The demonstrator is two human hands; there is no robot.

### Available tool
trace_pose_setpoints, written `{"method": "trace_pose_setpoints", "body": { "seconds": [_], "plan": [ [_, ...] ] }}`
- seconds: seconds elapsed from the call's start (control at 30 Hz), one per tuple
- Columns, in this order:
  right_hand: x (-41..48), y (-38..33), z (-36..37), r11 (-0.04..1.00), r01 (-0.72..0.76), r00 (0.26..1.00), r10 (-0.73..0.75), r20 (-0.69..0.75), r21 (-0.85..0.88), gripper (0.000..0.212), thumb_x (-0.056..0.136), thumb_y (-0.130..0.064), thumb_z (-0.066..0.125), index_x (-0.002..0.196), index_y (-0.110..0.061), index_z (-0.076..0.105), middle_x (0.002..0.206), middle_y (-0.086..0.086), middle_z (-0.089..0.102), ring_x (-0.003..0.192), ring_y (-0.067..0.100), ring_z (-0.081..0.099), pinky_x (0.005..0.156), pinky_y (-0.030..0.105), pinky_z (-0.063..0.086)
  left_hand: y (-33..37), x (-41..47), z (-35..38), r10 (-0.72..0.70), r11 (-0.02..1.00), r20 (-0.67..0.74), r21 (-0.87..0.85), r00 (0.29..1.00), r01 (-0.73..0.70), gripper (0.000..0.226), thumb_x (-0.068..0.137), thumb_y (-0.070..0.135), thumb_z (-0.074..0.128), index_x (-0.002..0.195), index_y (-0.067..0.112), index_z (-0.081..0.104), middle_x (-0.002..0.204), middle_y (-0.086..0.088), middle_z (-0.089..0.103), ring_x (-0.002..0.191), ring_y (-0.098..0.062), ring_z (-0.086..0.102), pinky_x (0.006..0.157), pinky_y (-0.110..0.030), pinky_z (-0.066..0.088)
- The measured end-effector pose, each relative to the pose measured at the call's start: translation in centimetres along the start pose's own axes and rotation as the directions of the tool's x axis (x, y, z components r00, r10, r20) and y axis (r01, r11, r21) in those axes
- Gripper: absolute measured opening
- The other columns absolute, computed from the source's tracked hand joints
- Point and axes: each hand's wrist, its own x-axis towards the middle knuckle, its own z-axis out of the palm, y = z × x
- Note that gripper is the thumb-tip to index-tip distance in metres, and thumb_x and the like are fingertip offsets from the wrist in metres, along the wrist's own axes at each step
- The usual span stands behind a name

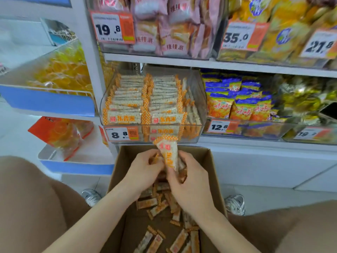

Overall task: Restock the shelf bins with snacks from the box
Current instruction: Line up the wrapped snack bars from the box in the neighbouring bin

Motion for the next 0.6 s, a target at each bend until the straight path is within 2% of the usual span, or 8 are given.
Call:
{"method": "trace_pose_setpoints", "body": {
  "seconds": [0.1,0.17,0.27,0.33,0.4,0.43,0.5,0.6],
  "plan": [
    [2.0,-1.5,-3.2,0.999,0.033,0.987,-0.033,-0.158,-0.005,0.044,0.094,-0.034,0.076,0.134,-0.038,0.056,0.119,-0.034,0.059,0.112,-0.021,0.053,0.092,0.000,0.039,3.5,0.2,-1.5,0.259,0.908,-0.049,0.352,0.965,-0.226,0.022,0.091,0.021,0.067,0.104,0.038,0.072,0.082,0.009,0.070,0.070,-0.005,0.064,0.066,-0.023,0.049],
    [4.0,-2.0,-5.3,0.999,0.040,0.973,-0.040,-0.227,-0.003,0.047,0.092,-0.032,0.080,0.132,-0.035,0.056,0.113,-0.035,0.061,0.104,-0.025,0.054,0.086,-0.003,0.038,5.6,0.6,-2.5,0.366,0.866,-0.087,0.395,0.926,-0.305,0.015,0.089,0.024,0.073,0.097,0.036,0.070,0.072,0.009,0.063,0.063,-0.008,0.057,0.062,-0.027,0.044],
    [7.8,-2.1,-7.6,0.996,0.067,0.964,-0.082,-0.252,-0.066,0.051,0.090,-0.022,0.083,0.132,-0.026,0.055,0.106,-0.028,0.063,0.093,-0.026,0.056,0.076,-0.004,0.038,8.6,1.9,-4.0,0.433,0.859,-0.149,0.366,0.889,-0.357,0.013,0.090,0.026,0.076,0.093,0.033,0.067,0.063,0.007,0.064,0.056,-0.008,0.059,0.059,-0.028,0.045],
    [10.7,-2.1,-8.2,0.979,0.089,0.962,-0.132,-0.237,-0.185,0.054,0.089,-0.020,0.081,0.135,-0.022,0.053,0.106,-0.015,0.066,0.088,-0.015,0.057,0.070,0.004,0.037,10.1,3.1,-4.7,0.459,0.849,-0.175,0.376,0.871,-0.372,0.010,0.092,0.025,0.075,0.097,0.029,0.067,0.062,0.006,0.064,0.050,-0.006,0.060,0.051,-0.016,0.042],
    [13.6,-1.9,-8.2,0.939,0.106,0.963,-0.179,-0.203,-0.326,0.055,0.088,-0.023,0.078,0.136,-0.022,0.052,0.105,-0.003,0.065,0.091,0.009,0.059,0.071,0.021,0.033,11.1,4.7,-5.2,0.501,0.821,-0.206,0.420,0.841,-0.387,0.010,0.094,0.023,0.073,0.102,0.027,0.067,0.070,0.011,0.064,0.055,-0.003,0.059,0.052,-0.012,0.040],
    [14.9,-2.0,-8.1,0.921,0.092,0.968,-0.172,-0.184,-0.379,0.054,0.089,-0.025,0.076,0.137,-0.023,0.052,0.101,0.000,0.061,0.091,0.020,0.058,0.071,0.028,0.032,11.3,5.5,-5.4,0.517,0.804,-0.209,0.450,0.830,-0.388,0.011,0.095,0.024,0.072,0.104,0.028,0.066,0.076,0.013,0.064,0.060,-0.002,0.059,0.054,-0.012,0.039],
    [17.3,-2.3,-7.8,0.878,0.059,0.980,-0.141,-0.138,-0.475,0.053,0.092,-0.025,0.071,0.141,-0.023,0.053,0.098,0.003,0.054,0.090,0.029,0.057,0.069,0.031,0.029,11.5,7.2,-5.4,0.510,0.797,-0.208,0.478,0.835,-0.368,0.011,0.097,0.026,0.069,0.106,0.031,0.065,0.082,0.010,0.065,0.067,-0.004,0.058,0.058,-0.016,0.042],
    [20.3,-2.7,-7.0,0.770,0.053,0.983,-0.153,-0.103,-0.636,0.045,0.097,-0.027,0.063,0.141,-0.023,0.055,0.103,0.010,0.064,0.097,0.036,0.064,0.066,0.035,0.036,11.3,9.5,-5.4,0.457,0.802,-0.193,0.511,0.868,-0.308,0.010,0.100,0.023,0.064,0.107,0.029,0.061,0.084,0.005,0.067,0.056,-0.008,0.059,0.050,-0.022,0.042]
  ]
}}
